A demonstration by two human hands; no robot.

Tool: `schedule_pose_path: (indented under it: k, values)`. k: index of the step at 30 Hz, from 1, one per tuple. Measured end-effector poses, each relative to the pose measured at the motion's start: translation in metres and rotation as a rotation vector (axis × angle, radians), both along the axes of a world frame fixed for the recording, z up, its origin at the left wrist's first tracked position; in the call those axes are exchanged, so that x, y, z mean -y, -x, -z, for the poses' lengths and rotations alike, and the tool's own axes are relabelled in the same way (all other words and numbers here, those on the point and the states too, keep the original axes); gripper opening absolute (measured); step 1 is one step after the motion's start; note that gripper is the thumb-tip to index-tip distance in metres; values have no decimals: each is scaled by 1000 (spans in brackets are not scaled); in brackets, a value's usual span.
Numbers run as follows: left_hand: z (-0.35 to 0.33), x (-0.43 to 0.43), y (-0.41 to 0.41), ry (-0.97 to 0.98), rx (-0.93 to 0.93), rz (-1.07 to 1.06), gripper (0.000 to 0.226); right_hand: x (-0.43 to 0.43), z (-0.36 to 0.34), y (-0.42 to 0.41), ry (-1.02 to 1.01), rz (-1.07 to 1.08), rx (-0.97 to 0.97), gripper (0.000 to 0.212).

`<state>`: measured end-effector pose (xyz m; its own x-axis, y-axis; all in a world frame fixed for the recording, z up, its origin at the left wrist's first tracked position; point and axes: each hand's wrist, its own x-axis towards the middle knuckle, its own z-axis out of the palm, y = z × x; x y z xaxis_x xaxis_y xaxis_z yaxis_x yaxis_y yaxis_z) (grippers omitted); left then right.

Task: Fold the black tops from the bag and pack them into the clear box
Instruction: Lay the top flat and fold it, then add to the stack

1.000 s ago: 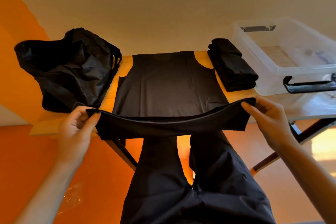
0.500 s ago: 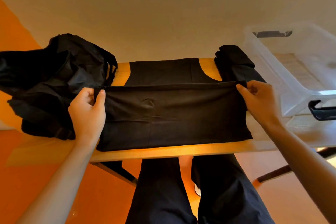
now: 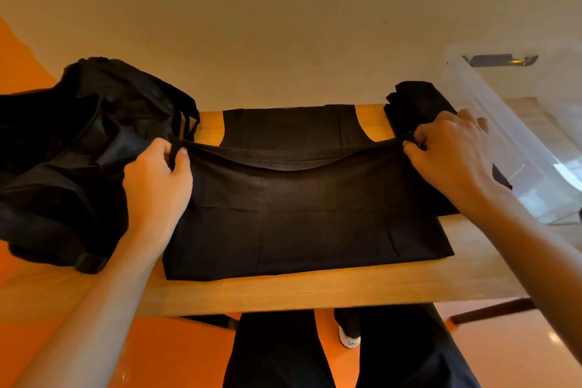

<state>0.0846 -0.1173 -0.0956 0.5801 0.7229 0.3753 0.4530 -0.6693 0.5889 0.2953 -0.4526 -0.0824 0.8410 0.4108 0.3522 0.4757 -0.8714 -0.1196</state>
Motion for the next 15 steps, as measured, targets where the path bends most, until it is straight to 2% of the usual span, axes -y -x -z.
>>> schedule_pose_path:
  k: [5, 10, 15]
  values:
    - [-1, -9, -21, 49, -120, -37, 40, -11, -9, -19, 55, 60, -132, 41]
    - [9, -22, -42, 5, -290, -32, 28, -23, -8, -38, 223, 102, -199, 40]
    - [13, -29, -57, -53, -332, -36, 26, -33, -5, -52, 292, 123, -172, 29]
